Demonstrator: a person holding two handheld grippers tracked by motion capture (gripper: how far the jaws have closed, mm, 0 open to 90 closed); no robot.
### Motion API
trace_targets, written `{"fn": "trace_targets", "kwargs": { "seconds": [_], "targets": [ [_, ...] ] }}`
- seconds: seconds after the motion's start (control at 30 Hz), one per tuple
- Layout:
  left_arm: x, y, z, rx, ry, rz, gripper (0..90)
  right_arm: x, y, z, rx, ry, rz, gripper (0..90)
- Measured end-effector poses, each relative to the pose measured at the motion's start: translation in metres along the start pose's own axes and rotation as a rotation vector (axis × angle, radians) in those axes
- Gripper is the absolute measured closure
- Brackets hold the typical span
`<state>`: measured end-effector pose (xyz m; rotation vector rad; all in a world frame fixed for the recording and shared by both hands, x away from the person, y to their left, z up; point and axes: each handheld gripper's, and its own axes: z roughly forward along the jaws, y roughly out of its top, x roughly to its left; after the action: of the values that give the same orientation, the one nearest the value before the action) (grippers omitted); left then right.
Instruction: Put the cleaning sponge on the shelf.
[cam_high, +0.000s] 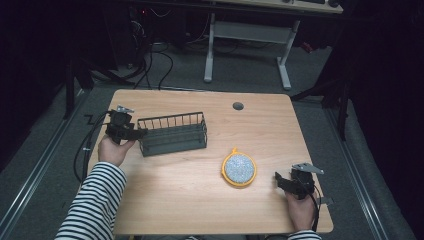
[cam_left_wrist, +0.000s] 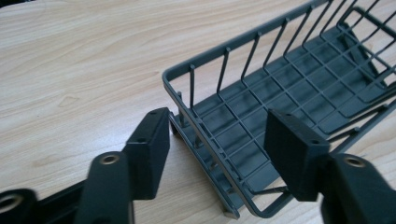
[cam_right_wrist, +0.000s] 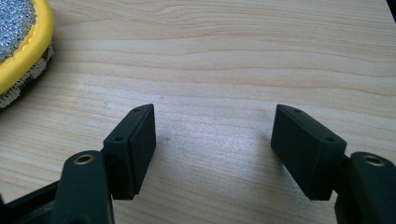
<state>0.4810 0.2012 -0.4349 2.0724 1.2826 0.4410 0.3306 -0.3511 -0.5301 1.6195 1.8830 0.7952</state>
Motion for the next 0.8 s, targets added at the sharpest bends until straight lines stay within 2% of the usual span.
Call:
{"fn": "trace_targets", "kwargs": {
  "seconds": [0.23, 0.47, 0.67, 0.8],
  "targets": [
    [-0.001, -0.006, 0.003, 0.018, -0.013, -0.002, 52.5, 0.000, 0.000, 0.000, 0.000, 0.000, 0.000, 31.0],
    [-0.004, -0.009, 0.004, 0.040, -0.007, 0.022, 61.4, 0.000, 0.000, 0.000, 0.000, 0.000, 0.000, 31.0],
    [-0.007, -0.016, 0.000, 0.024, -0.016, 0.015, 61.5, 0.000, 0.000, 0.000, 0.000, 0.000, 0.000, 31.0],
    [-0.014, -0.022, -0.004, 0.014, -0.017, 0.017, 61.7, 0.000, 0.000, 0.000, 0.000, 0.000, -0.001, 31.0]
  ]
}}
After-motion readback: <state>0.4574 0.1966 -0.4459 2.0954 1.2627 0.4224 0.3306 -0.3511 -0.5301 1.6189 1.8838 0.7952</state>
